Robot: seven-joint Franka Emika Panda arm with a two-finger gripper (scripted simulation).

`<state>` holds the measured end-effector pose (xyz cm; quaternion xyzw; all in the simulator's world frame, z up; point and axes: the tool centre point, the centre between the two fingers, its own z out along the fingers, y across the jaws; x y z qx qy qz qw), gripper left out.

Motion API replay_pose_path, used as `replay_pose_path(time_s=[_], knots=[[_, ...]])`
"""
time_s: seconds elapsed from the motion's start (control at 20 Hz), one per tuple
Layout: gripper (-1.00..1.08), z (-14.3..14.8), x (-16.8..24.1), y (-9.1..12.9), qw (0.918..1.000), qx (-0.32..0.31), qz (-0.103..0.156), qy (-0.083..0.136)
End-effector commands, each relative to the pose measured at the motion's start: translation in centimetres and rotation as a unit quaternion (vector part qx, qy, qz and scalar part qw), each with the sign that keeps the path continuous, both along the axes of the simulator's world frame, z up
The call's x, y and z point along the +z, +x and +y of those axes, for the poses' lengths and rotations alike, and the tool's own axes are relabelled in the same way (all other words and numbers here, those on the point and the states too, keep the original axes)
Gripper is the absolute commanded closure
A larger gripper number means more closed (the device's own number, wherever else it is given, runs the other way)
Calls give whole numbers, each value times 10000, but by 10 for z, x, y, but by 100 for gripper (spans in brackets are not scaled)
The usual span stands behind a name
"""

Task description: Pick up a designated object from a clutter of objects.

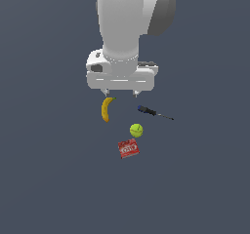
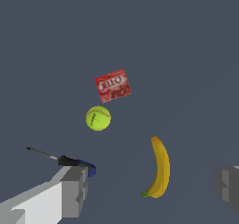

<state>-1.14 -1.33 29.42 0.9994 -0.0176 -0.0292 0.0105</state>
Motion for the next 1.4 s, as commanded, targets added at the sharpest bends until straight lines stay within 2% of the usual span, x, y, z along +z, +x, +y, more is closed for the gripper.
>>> replay_pose_path(time_s=[0.0, 0.75, 1.35], knots=[[-92, 0, 0, 0, 10000, 0, 0, 0], [-92, 4, -2, -4, 9999, 113, 87, -54], [-92, -16, -49, -17, 10000, 9, 26, 35]])
